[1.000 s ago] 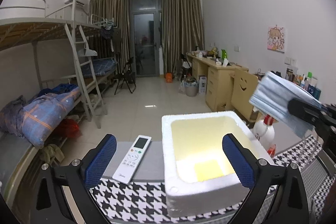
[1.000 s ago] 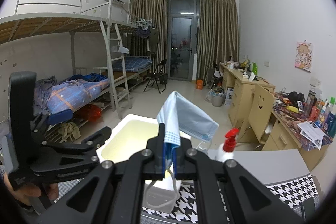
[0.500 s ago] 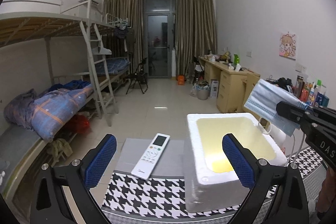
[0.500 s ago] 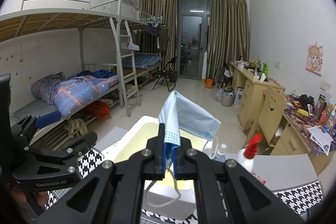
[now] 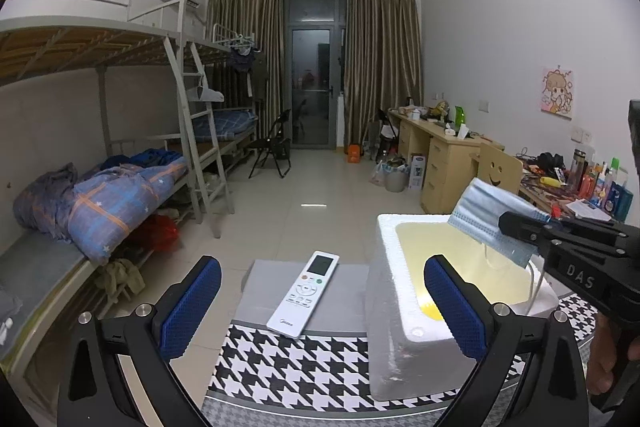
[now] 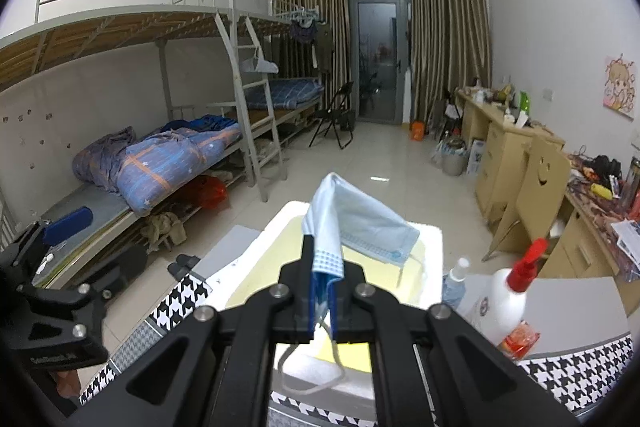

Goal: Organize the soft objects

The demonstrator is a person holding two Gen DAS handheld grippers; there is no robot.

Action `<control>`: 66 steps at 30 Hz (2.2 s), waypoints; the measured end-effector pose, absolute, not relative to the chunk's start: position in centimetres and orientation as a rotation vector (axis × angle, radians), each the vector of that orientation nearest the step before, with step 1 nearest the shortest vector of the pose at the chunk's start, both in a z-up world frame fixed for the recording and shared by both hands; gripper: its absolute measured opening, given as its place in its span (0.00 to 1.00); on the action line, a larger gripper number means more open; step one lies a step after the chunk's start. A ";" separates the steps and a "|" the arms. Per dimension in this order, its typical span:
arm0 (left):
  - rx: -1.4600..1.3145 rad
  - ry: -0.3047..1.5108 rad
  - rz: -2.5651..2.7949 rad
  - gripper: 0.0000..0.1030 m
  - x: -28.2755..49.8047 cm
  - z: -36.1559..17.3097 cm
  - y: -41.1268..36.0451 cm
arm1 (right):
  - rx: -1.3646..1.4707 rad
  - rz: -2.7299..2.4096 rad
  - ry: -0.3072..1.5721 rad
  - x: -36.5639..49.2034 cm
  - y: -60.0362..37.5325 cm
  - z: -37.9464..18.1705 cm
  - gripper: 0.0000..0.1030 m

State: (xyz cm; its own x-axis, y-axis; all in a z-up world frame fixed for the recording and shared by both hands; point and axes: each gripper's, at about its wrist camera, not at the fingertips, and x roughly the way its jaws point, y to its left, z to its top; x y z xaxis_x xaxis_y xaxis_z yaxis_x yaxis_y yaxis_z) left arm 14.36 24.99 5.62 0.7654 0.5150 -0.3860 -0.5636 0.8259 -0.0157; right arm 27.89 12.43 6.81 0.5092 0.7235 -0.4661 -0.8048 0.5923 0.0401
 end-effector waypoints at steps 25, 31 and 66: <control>-0.140 0.399 0.588 0.99 14.3 5.1 25.1 | -0.215 0.909 0.578 28.7 12.7 5.8 0.75; -0.131 0.394 0.581 0.99 14.6 5.4 24.5 | -0.206 0.864 0.544 28.2 11.3 6.4 0.87; -0.089 0.320 0.442 0.99 12.7 8.5 15.5 | -0.162 0.840 0.405 23.5 1.5 9.2 0.89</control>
